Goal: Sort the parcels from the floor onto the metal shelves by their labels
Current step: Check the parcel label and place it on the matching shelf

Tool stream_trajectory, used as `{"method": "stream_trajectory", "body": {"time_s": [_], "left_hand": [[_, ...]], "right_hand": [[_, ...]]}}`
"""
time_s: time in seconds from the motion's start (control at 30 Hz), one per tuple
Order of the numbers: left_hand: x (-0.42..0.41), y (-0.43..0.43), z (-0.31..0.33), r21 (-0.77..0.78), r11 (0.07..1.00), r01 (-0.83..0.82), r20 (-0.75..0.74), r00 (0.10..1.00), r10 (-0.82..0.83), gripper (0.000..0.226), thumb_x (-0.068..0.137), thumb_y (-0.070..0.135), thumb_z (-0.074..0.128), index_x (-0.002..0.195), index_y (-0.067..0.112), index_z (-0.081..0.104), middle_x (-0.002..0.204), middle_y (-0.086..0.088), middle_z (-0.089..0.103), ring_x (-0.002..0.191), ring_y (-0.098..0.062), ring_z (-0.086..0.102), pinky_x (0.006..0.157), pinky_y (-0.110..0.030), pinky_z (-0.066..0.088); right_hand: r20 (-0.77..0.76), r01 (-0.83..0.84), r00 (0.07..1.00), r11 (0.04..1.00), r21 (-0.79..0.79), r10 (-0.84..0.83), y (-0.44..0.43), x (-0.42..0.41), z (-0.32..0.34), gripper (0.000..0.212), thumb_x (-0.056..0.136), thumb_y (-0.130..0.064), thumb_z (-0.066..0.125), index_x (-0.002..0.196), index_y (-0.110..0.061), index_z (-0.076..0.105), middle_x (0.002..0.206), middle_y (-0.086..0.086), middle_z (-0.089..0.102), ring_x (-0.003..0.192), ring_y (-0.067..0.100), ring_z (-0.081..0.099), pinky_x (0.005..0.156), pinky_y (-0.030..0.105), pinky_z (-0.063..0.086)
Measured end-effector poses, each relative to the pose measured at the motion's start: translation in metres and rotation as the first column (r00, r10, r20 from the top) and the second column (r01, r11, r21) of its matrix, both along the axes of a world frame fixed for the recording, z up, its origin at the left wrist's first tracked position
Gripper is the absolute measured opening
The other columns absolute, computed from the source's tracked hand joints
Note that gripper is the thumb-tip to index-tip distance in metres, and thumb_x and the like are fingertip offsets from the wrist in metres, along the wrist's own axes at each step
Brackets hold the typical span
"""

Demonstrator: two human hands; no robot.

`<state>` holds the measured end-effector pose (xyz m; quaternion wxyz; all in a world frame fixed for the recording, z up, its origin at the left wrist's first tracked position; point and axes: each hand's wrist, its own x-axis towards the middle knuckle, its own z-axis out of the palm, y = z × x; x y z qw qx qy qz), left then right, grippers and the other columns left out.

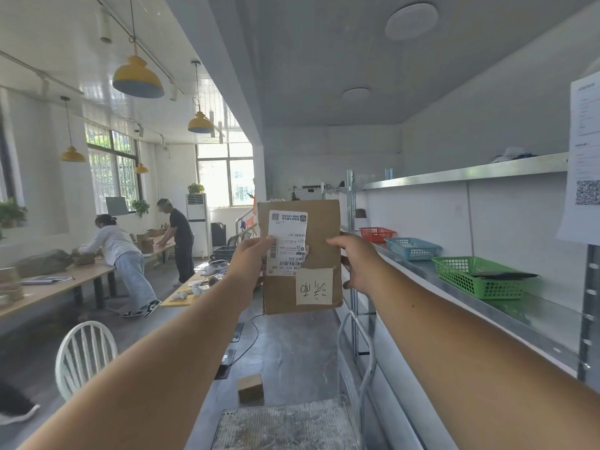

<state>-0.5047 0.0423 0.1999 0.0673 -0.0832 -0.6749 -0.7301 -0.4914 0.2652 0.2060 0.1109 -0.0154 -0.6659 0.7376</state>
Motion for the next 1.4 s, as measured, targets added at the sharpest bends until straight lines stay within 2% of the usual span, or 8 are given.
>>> {"method": "stream_trajectory", "body": {"time_s": [0.23,0.47,0.7,0.8,0.93,1.07,1.27,1.4], "left_hand": [[0.000,0.003,0.008,-0.026,0.999,-0.033,-0.034,0.999,0.032,0.030,0.106,0.050,0.055,0.098,0.027,0.072,0.085,0.001,0.085,0.087,-0.023,0.081,0.084,-0.045,0.066],[0.014,0.005,0.015,-0.039,0.991,-0.130,-0.035,0.991,0.129,0.047,0.101,0.069,0.044,0.097,0.029,0.068,0.106,-0.006,0.079,0.102,-0.029,0.076,0.101,-0.055,0.061],[0.025,0.008,0.019,0.006,0.991,-0.136,-0.027,0.990,0.136,0.061,0.104,0.075,0.024,0.108,0.030,0.065,0.108,-0.008,0.076,0.103,-0.029,0.073,0.082,-0.048,0.062],[0.027,0.010,0.021,0.046,0.992,-0.117,0.078,0.991,0.113,0.089,0.096,0.086,0.013,0.124,0.023,0.069,0.115,-0.016,0.078,0.104,-0.035,0.075,0.093,-0.056,0.062],[0.031,0.014,0.025,0.182,0.978,-0.099,0.154,0.986,0.071,0.094,0.091,0.091,0.017,0.128,0.021,0.068,0.118,-0.018,0.079,0.103,-0.038,0.077,0.095,-0.064,0.060],[0.031,0.015,0.027,0.282,0.954,-0.102,0.190,0.981,0.048,0.097,0.087,0.095,0.020,0.125,0.022,0.071,0.119,-0.017,0.077,0.108,-0.039,0.074,0.102,-0.068,0.054],[0.023,0.011,0.021,0.417,0.906,-0.069,0.225,0.974,-0.030,0.080,0.088,0.089,0.040,0.110,0.022,0.076,0.106,-0.014,0.080,0.099,-0.037,0.077,0.080,-0.063,0.063],[0.019,0.015,0.012,0.531,0.845,-0.064,0.226,0.972,-0.069,0.062,0.092,0.075,0.045,0.097,0.020,0.073,0.109,-0.015,0.078,0.103,-0.038,0.074,0.088,-0.072,0.058]], "right_hand": [[-0.019,-0.170,0.985,0.984,0.049,0.171,-0.001,-0.001,-0.005,0.034,0.106,-0.024,0.065,0.122,-0.053,0.068,0.081,-0.016,0.084,0.070,0.015,0.082,0.046,0.035,0.061],[0.034,-0.263,0.964,0.964,0.042,0.262,-0.004,0.016,0.000,0.069,0.104,-0.045,0.069,0.160,-0.065,0.033,0.129,-0.016,0.064,0.111,0.018,0.065,0.052,0.039,0.064],[-0.077,-0.091,0.993,0.996,0.007,0.091,-0.008,0.011,-0.011,0.065,0.100,-0.032,0.075,0.161,-0.032,0.052,0.135,0.002,0.076,0.101,0.018,0.075,0.065,0.033,0.060],[-0.179,-0.008,0.984,1.000,-0.022,0.004,-0.009,0.007,-0.016,0.068,0.093,-0.023,0.084,0.156,-0.032,0.058,0.128,0.003,0.077,0.090,0.019,0.082,0.061,0.033,0.064],[-0.240,0.081,0.968,0.997,-0.004,-0.079,-0.009,0.003,-0.019,0.082,0.083,-0.020,0.094,0.156,-0.028,0.057,0.143,0.005,0.065,0.119,0.031,0.073,0.103,0.053,0.061],[-0.266,0.108,0.957,0.993,-0.055,-0.119,-0.005,0.007,-0.022,0.085,0.077,-0.011,0.097,0.153,-0.020,0.060,0.129,0.002,0.072,0.110,0.026,0.076,0.093,0.043,0.064],[-0.278,0.167,0.945,0.985,-0.037,-0.171,0.000,0.010,-0.025,0.090,0.069,-0.009,0.101,0.149,-0.025,0.066,0.176,0.011,0.036,0.143,0.038,0.060,0.106,0.053,0.061],[-0.283,0.264,0.919,0.961,-0.080,-0.276,0.000,0.009,-0.023,0.093,0.066,-0.016,0.104,0.149,-0.021,0.062,0.153,0.013,0.061,0.122,0.033,0.073,0.099,0.048,0.064]]}}
